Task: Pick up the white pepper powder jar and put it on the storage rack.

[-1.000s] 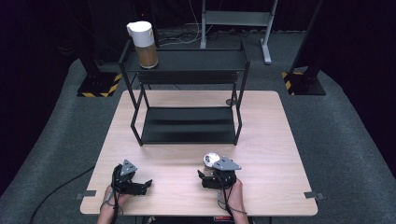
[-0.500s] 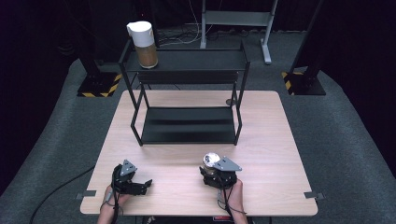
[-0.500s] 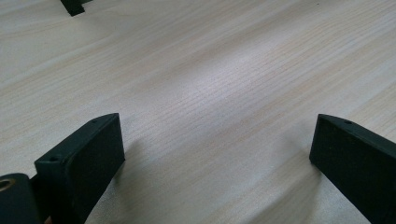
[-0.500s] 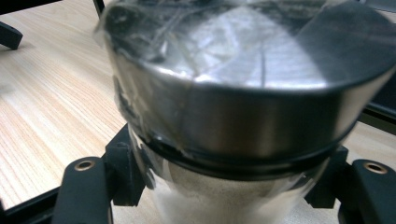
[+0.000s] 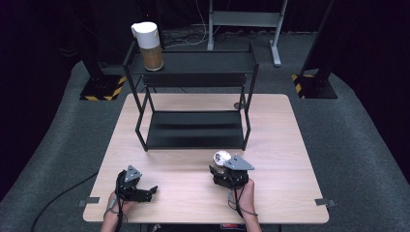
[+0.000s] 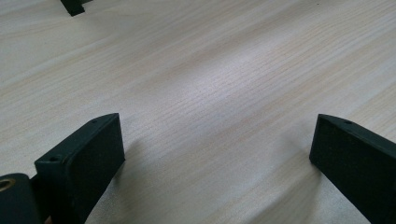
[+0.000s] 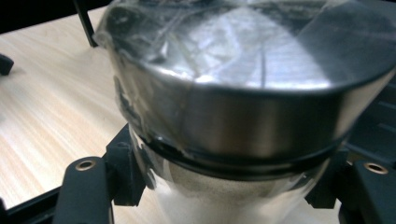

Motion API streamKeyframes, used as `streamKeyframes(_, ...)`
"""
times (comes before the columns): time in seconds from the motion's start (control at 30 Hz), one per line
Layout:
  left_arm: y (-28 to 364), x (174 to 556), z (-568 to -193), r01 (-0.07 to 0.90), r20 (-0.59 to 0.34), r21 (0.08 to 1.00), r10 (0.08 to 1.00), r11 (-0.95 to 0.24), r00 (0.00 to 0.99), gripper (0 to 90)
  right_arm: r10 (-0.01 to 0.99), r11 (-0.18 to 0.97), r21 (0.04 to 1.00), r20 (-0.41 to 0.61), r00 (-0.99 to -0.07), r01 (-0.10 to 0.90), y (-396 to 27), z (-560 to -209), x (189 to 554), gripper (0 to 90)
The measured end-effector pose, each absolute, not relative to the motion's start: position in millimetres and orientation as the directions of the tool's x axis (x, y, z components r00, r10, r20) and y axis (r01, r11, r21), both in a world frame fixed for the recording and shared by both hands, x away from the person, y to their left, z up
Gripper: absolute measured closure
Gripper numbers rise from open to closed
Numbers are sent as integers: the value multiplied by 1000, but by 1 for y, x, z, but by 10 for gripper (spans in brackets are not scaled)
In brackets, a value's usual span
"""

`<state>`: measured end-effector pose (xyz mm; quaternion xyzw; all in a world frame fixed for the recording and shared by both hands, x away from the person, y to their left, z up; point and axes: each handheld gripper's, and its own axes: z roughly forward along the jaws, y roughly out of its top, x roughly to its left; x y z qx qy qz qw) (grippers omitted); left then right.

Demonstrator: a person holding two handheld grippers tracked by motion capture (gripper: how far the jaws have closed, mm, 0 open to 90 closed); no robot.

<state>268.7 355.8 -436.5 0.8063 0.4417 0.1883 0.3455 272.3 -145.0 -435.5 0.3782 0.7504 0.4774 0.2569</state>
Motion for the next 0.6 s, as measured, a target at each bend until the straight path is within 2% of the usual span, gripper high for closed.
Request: streamKeyframes(0.6,356,269,-437,582,-1,724,843,-371,539,24,822,283,900,-49,-568,331,-136,-415,309,306)
